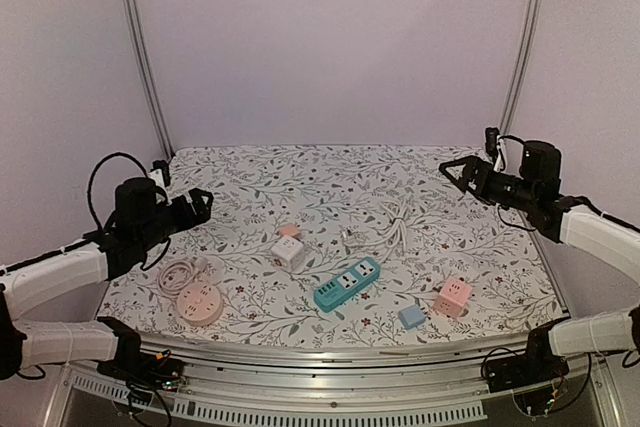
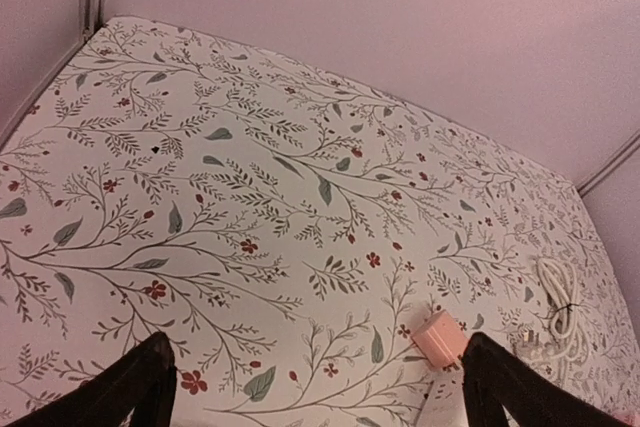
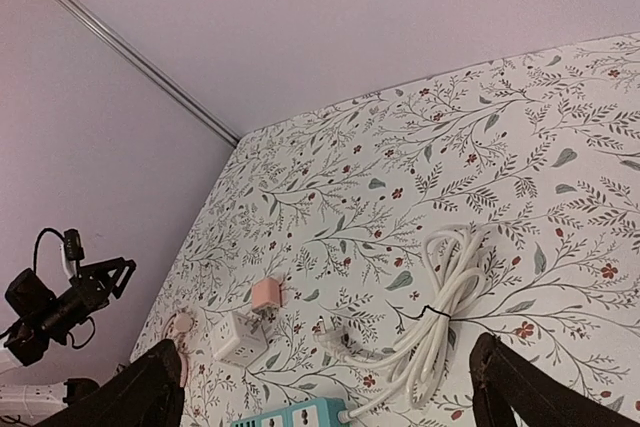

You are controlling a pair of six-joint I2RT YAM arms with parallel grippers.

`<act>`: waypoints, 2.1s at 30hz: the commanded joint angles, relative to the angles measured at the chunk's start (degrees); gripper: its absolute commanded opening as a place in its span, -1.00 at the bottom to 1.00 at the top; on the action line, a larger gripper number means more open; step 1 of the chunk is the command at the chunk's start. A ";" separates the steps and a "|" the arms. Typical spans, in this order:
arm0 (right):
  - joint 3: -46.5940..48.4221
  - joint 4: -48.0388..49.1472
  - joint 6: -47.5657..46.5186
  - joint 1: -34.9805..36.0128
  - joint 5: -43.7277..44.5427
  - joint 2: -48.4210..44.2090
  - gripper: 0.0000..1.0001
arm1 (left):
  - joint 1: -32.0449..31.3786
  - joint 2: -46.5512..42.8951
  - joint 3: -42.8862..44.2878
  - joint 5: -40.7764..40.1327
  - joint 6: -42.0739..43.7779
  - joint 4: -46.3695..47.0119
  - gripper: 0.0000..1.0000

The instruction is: Insert the plug

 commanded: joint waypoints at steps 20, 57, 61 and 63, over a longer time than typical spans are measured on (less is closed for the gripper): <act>15.68 -60.91 3.15 20.12 38.17 -8.13 0.98 | -23.64 18.59 10.28 -2.88 1.15 6.11 0.99; 2.58 -59.72 25.98 35.12 37.42 -3.44 0.97 | -38.03 22.79 9.47 -11.07 0.41 13.90 0.99; 1.13 -56.34 26.03 34.69 35.96 -0.76 0.97 | -38.09 22.10 8.99 -12.18 0.81 13.90 0.99; 0.97 -55.73 25.61 34.30 35.37 1.01 0.98 | -38.09 21.76 8.65 -12.46 0.88 13.90 0.98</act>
